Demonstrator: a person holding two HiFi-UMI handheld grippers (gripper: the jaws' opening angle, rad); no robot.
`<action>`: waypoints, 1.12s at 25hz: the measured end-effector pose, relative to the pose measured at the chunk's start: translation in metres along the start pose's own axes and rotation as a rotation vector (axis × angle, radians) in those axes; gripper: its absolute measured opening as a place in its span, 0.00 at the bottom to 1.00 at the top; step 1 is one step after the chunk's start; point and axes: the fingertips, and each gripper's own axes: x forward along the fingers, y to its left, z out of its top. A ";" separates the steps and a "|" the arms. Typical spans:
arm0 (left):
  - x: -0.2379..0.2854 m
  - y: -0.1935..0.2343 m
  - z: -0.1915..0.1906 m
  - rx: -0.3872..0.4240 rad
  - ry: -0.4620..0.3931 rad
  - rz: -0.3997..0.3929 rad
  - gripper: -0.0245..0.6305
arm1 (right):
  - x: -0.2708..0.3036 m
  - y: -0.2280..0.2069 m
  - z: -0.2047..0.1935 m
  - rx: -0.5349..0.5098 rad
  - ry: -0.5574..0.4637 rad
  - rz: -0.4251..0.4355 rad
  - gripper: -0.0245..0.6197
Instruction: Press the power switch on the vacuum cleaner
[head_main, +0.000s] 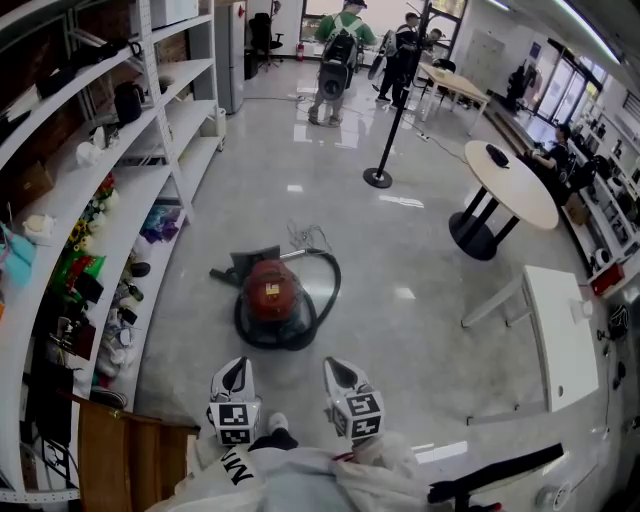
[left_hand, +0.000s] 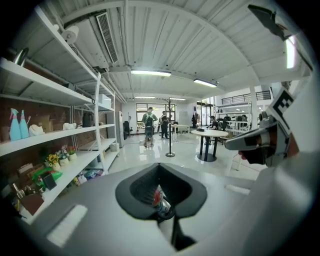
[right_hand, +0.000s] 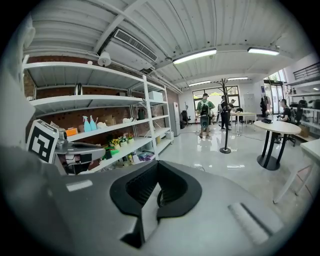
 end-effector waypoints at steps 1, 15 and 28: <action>0.003 0.003 0.002 -0.004 -0.002 -0.002 0.04 | 0.003 0.001 0.001 -0.002 0.005 0.000 0.04; 0.032 0.038 0.000 -0.018 0.006 -0.020 0.04 | 0.039 0.005 0.017 -0.010 0.015 -0.037 0.04; 0.036 0.063 -0.004 -0.011 0.010 -0.021 0.04 | 0.057 0.010 0.018 -0.012 0.023 -0.064 0.04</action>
